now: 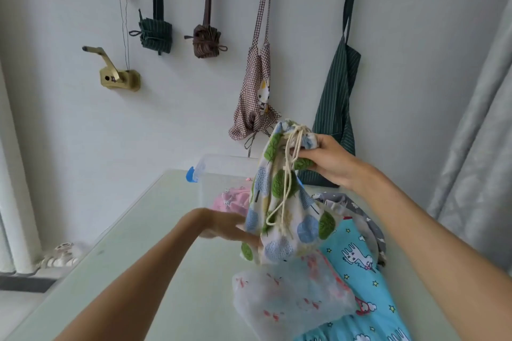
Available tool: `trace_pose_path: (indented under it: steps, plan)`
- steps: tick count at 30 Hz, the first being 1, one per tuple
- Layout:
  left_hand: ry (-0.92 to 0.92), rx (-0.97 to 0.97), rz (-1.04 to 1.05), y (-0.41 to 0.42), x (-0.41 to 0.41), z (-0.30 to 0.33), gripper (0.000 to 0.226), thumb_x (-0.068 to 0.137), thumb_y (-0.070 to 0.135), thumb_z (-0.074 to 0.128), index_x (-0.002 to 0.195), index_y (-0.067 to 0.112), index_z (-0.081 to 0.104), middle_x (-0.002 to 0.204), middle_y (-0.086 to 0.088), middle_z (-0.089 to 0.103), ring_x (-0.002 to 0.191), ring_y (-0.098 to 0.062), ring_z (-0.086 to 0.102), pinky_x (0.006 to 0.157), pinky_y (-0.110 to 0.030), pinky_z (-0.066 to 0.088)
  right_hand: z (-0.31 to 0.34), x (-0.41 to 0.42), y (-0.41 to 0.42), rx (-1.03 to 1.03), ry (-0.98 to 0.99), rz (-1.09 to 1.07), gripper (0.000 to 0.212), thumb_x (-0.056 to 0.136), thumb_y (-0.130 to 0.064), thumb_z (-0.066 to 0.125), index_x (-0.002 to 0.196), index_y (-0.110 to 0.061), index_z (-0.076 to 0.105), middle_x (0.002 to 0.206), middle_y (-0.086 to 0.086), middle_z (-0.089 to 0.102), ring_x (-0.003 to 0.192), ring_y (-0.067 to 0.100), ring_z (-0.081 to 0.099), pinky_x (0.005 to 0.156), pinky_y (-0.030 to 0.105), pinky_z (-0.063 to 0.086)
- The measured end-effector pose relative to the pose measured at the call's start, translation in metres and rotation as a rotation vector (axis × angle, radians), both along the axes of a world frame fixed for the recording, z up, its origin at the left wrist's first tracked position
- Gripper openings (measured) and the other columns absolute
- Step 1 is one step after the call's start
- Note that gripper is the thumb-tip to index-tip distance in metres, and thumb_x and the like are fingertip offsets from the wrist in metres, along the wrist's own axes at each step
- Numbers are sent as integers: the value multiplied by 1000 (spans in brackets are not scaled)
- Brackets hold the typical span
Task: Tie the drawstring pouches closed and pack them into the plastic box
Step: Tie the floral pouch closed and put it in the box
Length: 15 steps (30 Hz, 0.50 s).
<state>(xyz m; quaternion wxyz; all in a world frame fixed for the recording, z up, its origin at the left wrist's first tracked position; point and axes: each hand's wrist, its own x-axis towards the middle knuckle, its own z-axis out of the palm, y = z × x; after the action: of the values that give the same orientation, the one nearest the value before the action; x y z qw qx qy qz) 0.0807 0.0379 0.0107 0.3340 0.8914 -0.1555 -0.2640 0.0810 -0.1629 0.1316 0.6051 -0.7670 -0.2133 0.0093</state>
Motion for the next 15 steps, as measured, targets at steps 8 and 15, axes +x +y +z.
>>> trace_pose_path:
  steps: [8,15]
  plan:
    - [116,-747,492,13,1,-1,32,96,28,50,125,16,53,118,-13,62,103,-26,62,84,-46,55,-50,8,-15,-303,-122,-271,54,91,-8,56,140,-23,38,120,-1,56,107,16,56,75,20,43]
    - [-66,-1011,587,27,32,86,12,96,24,46,94,20,57,89,-5,66,76,-18,64,63,-37,58,-24,12,28,-239,-221,-6,40,84,-11,66,116,-18,43,98,-7,52,83,-3,49,63,-3,40]
